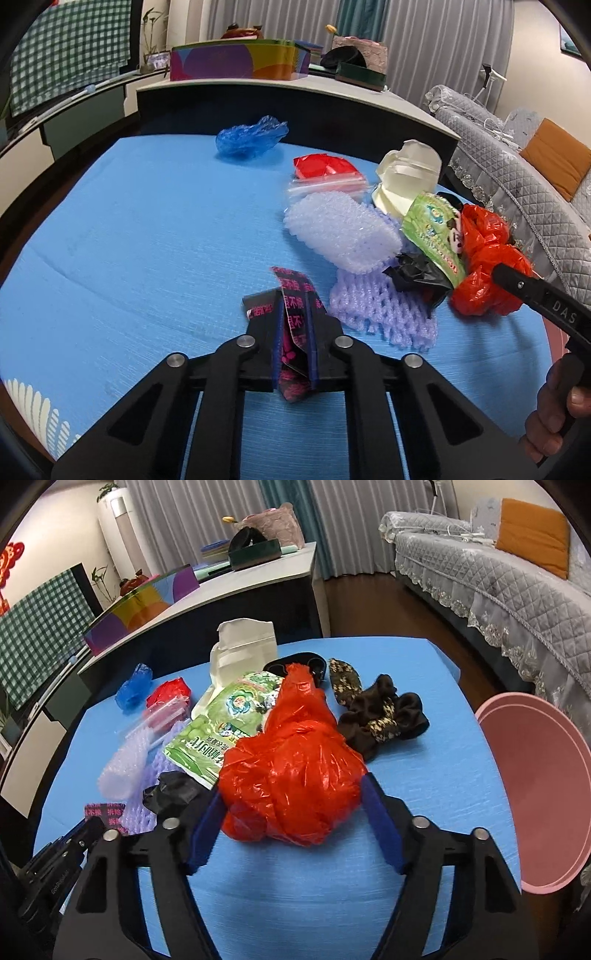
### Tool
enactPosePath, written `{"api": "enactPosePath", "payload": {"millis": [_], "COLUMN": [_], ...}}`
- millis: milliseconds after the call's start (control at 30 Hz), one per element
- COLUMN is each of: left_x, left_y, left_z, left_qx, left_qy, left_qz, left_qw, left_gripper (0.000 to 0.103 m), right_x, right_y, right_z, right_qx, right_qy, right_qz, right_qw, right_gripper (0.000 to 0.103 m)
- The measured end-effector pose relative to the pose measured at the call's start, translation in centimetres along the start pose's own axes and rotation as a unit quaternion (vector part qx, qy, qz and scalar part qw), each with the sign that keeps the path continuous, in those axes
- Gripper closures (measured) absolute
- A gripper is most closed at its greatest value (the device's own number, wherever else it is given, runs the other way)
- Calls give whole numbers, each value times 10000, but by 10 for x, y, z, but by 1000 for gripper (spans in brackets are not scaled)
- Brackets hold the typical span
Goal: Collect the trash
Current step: 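Grasp the maroon wrapper with the left gripper while the right gripper grasps the red plastic bag, then lift and carry the wrapper and red bag with both grippers over the pink bin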
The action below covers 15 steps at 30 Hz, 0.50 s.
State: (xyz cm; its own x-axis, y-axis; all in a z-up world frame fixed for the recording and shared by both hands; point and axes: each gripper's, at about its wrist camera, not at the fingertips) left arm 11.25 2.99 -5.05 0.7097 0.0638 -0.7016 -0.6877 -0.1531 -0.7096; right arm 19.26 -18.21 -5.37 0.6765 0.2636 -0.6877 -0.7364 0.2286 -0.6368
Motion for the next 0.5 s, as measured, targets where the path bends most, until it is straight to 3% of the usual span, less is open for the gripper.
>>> {"api": "enactPosePath", "payload": {"millis": [200,500], "left_x": [-8,-24], "left_y": [-3,-9], "left_z": [-4,-7], "left_qx": [122,186], "left_qy": [38,100], "left_qz": [-115,-304], "left_qw": [9999,9993], "left_gripper": [101,103], "right_x": [-12,-46], "right_y": [1,5], "right_z": [5,5], "right_qx": [-132,-332], "right_qy": [-23,55], "right_qz": [-120,-356], "right_qw": [9998,9988], "right_gripper": [45,46]}}
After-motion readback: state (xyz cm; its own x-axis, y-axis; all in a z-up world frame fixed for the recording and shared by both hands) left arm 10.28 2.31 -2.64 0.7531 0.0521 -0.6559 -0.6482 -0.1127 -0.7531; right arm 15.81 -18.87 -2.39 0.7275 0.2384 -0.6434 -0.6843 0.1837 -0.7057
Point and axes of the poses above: each gripper's, at about its wrist camera, not at the fingertips, and x roughly the way its jaws point, z to its left, y to its underside, and after that the axes turned 5 degrees about x, right-handed
